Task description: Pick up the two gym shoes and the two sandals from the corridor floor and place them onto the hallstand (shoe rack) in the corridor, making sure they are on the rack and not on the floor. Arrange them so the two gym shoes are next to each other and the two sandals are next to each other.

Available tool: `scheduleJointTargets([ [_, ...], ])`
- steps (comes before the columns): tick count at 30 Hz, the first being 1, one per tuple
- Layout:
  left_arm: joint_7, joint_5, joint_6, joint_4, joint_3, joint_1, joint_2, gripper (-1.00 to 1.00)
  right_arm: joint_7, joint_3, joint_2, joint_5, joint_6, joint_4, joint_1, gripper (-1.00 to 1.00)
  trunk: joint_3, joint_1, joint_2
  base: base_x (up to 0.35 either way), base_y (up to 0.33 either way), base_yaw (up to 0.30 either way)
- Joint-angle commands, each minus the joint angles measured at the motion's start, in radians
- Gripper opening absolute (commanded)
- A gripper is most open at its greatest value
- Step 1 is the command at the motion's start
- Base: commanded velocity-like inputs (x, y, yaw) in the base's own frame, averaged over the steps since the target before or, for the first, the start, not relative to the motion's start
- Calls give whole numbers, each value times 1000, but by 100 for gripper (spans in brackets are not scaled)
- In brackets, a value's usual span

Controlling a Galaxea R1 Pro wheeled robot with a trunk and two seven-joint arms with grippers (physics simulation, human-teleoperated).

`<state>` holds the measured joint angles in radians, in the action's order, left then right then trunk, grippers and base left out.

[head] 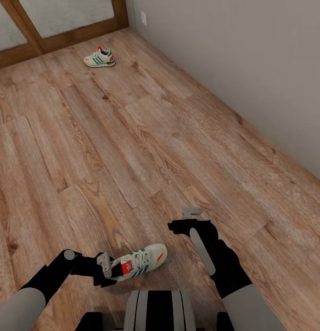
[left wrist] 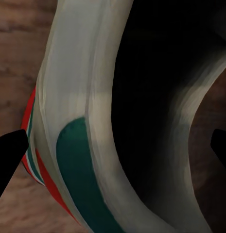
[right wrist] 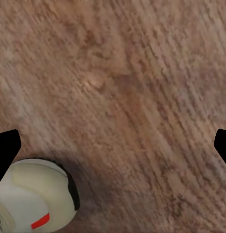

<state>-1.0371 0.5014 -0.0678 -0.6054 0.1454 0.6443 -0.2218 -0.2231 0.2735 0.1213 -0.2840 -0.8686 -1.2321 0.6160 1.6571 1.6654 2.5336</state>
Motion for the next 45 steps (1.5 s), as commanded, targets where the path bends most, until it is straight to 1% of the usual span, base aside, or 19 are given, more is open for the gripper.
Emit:
scheduleJointTargets([
  [1, 0, 5, -6, -1, 2, 0, -1, -100, -10, 1, 0, -10, -3, -1, 1, 100, 1, 0, 0, 0, 0, 0],
  [15, 0, 5, -6, -2, 2, 0, -1, -100, -10, 1, 0, -10, -3, 0, 1, 100, 1, 0, 0, 0, 0, 0],
  [28, 0, 5, -5, -5, 0, 1, -1, -100, -10, 1, 0, -10, -3, 0, 1, 100, -50, -6, -3, 0, 0, 0],
  [31, -2, 3, 15, -48, -2, 3, -1, -100, -10, 1, 0, -10, -3, 0, 0, 100, -61, -7, -4, 0, 0, 0],
  [36, -3, -6, 95, -136, -5, 3, -3, -100, -11, 1, 0, -9, -2, 0, 1, 100, -81, -10, -5, 0, 0, 0],
  [37, -4, -13, 113, -161, -8, 3, -4, -100, -12, 0, 0, -7, -2, 0, 1, 100, -85, -10, -5, 0, 0, 0],
  [38, -5, -20, 120, -173, -12, 3, -4, -100, -12, 0, 0, -6, -1, 0, 1, 100, -88, -10, -5, 0, 0, 0],
  [39, -6, -38, 131, -193, -27, 3, -5, -100, -12, 0, 0, -4, 0, -1, 1, 100, -92, -11, -5, 0, 0, 0],
  [41, -7, -64, 138, -206, -53, 3, -6, -100, -13, 0, 0, -2, 2, -1, 1, 100, -100, -12, -6, 0, 0, 0],
  [43, -8, -122, 145, -221, -123, 3, -6, -100, -12, -1, 0, 0, 5, -1, 0, 100, -108, -13, -6, 0, 0, 0],
  [45, -8, -151, 147, -225, -159, 3, -6, -100, -12, -1, 0, 1, 5, -1, 0, 100, -115, -14, -7, 0, 0, 0],
])
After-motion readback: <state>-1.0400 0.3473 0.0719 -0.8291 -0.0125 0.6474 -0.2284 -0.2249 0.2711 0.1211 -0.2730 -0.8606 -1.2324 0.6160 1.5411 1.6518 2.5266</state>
